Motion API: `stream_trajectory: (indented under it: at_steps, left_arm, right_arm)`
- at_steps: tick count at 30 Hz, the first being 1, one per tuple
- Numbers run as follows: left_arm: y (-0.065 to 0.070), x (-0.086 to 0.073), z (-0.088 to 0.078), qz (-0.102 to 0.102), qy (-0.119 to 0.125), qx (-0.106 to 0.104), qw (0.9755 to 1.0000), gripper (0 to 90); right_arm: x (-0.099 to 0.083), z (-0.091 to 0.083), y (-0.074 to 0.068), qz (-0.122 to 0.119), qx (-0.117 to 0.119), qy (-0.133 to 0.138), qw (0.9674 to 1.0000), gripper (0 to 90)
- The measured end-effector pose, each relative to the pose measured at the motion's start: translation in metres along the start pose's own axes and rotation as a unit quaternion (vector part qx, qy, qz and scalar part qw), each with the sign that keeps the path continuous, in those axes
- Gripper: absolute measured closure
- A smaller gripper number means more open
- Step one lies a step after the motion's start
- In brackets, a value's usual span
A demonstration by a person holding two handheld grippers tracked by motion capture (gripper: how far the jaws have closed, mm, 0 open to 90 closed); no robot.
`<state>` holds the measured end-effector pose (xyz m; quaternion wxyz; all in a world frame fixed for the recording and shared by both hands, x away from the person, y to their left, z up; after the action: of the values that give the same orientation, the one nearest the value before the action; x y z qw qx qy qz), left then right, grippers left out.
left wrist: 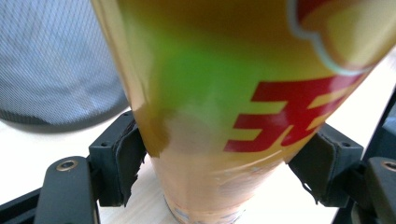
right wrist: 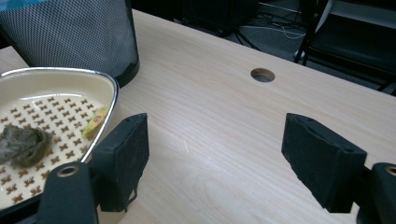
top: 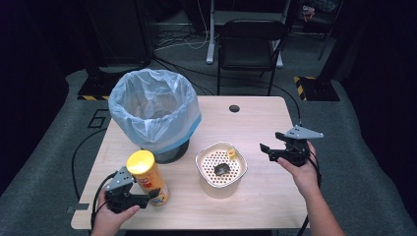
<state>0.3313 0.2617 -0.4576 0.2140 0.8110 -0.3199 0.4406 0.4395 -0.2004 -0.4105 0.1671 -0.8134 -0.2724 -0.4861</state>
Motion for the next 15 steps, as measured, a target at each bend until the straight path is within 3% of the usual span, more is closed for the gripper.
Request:
stream_trajectory:
  at_steps: [10, 11, 13, 15]
  left_arm:
    - [0.004, 0.059, -0.05, 0.0, 0.001, -0.005, 1.0, 24.2]
    - [0.005, 0.071, -0.059, -0.001, 0.0, -0.006, 1.0, 24.2]
    - [0.005, 0.076, -0.063, 0.001, -0.001, -0.007, 1.0, 24.2]
    - [0.007, 0.095, -0.075, -0.007, 0.002, -0.014, 0.9999, 24.2]
  right_arm:
    - [-0.02, 0.0, 0.001, 0.01, -0.004, -0.012, 0.9999, 23.2]
    - [-0.022, 0.001, 0.001, 0.013, -0.005, -0.013, 0.9998, 23.2]
    - [-0.024, 0.001, 0.0, 0.015, -0.005, -0.011, 0.9998, 23.2]
    - [-0.025, 0.001, -0.001, 0.016, -0.002, -0.009, 0.9998, 23.2]
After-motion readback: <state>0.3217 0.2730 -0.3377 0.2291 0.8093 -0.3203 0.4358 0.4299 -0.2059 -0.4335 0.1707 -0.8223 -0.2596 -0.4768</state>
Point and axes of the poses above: each handheld gripper's, and its own axes: z roughly forward along the jaws, x roughly out of its top, y roughly to its right, the point moved 4 cm from there along z, roughly forward along the jaws, and after that the axes turned 1 degree about x, right-handed, at the moved point
